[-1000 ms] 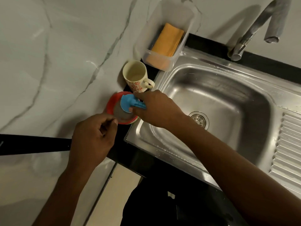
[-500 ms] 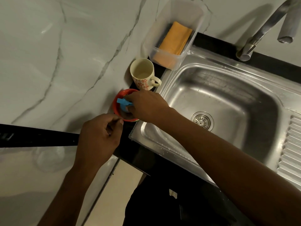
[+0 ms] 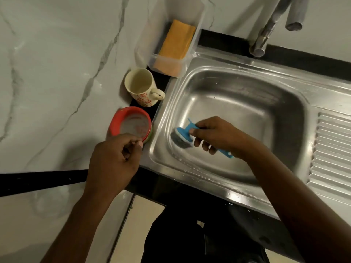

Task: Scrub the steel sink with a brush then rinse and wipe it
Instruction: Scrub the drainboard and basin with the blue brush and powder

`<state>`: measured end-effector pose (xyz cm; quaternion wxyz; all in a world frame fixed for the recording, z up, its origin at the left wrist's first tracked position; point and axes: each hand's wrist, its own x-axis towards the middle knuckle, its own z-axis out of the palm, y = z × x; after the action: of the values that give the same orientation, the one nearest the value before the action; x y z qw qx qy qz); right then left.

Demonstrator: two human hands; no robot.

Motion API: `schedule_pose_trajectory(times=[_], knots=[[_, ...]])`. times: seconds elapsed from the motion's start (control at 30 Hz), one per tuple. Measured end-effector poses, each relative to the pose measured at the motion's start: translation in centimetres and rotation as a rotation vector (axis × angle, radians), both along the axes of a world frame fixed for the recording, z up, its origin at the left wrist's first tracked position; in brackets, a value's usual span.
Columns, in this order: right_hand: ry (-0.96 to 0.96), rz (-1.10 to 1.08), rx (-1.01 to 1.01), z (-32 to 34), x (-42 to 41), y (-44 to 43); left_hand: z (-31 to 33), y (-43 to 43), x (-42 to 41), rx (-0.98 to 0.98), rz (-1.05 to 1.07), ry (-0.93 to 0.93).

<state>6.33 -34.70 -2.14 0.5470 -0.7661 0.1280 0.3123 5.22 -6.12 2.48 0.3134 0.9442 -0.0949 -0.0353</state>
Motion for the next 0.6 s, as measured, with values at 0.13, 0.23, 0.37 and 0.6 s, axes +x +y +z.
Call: schedule_pose_trajectory(times=[0.13, 0.23, 0.37, 0.6], knots=[[0.278, -0.102, -0.001, -5.7, -1.8, -1.3, -0.6, -2.3, 0.4, 0.006, -0.091, 0.058], [0.33, -0.033, 0.041, -8.1, -2.3, 0.3, -1.1, -3.4, 0.6, -0.001, -0.126, 0.105], [0.301, -0.098, 0.184, -10.4, 0.7, 2.4, -1.8, -4.3, 0.8, 0.006, -0.174, 0.13], [0.403, 0.002, 0.191, -13.6, 1.7, 2.5, -2.6, -4.8, 1.2, 0.011, -0.208, 0.151]])
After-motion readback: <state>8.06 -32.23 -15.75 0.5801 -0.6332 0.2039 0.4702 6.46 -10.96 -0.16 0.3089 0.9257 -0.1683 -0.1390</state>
